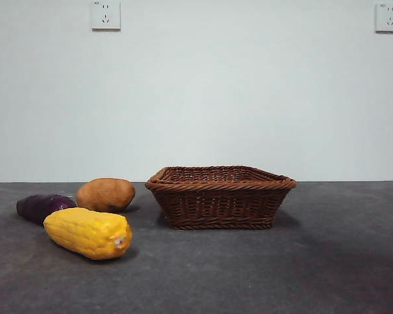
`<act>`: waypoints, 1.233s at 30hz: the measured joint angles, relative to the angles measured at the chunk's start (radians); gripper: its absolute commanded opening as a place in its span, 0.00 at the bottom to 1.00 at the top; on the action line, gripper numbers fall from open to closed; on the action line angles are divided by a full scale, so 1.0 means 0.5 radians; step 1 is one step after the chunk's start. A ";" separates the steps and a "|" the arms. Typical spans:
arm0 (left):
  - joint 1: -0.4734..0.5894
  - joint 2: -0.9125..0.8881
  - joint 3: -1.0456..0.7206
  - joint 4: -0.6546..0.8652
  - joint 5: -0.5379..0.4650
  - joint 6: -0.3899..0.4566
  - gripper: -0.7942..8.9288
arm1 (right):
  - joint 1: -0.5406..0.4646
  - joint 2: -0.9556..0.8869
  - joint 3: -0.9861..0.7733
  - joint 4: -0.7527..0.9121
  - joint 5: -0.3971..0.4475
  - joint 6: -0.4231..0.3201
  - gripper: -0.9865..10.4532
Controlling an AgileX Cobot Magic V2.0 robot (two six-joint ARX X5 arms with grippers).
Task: Help me put the vegetables on the table into the basket
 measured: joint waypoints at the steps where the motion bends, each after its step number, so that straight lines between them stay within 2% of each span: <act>1: 0.000 0.012 0.026 0.000 0.027 -0.041 0.08 | 0.000 0.023 0.056 -0.009 -0.001 0.014 0.08; 6: 0.000 0.108 0.181 -0.063 0.163 -0.163 0.08 | 0.000 0.208 0.336 -0.185 -0.002 0.035 0.08; 12: 0.000 0.317 0.529 -0.350 0.188 -0.156 0.08 | 0.000 0.536 0.751 -0.565 -0.002 0.019 0.08; 17: 0.000 0.552 0.862 -0.650 0.195 -0.033 0.08 | 0.000 0.810 1.117 -0.915 -0.092 -0.111 0.08; 22: 0.000 0.792 1.180 -0.929 0.222 0.166 0.08 | 0.000 1.046 1.446 -1.244 -0.163 -0.279 0.08; 28: 0.000 0.983 1.348 -1.039 0.305 0.325 0.08 | 0.000 1.225 1.580 -1.450 -0.249 -0.436 0.08; 32: 0.000 1.032 1.348 -1.071 0.440 0.350 0.09 | 0.000 1.293 1.582 -1.514 -0.249 -0.497 0.09; 33: 0.000 1.036 1.348 -1.075 0.465 0.351 0.12 | 0.000 1.293 1.583 -1.514 -0.252 -0.501 0.09; 34: 0.000 1.041 1.348 -1.077 0.480 0.352 0.24 | 0.000 1.295 1.585 -1.512 -0.256 -0.505 0.12; 36: 0.000 1.045 1.348 -1.077 0.485 0.351 0.62 | 0.000 1.296 1.588 -1.512 -0.263 -0.510 0.31; 37: 0.000 1.044 1.348 -1.077 0.485 0.350 0.72 | 0.000 1.299 1.588 -1.513 -0.264 -0.510 0.42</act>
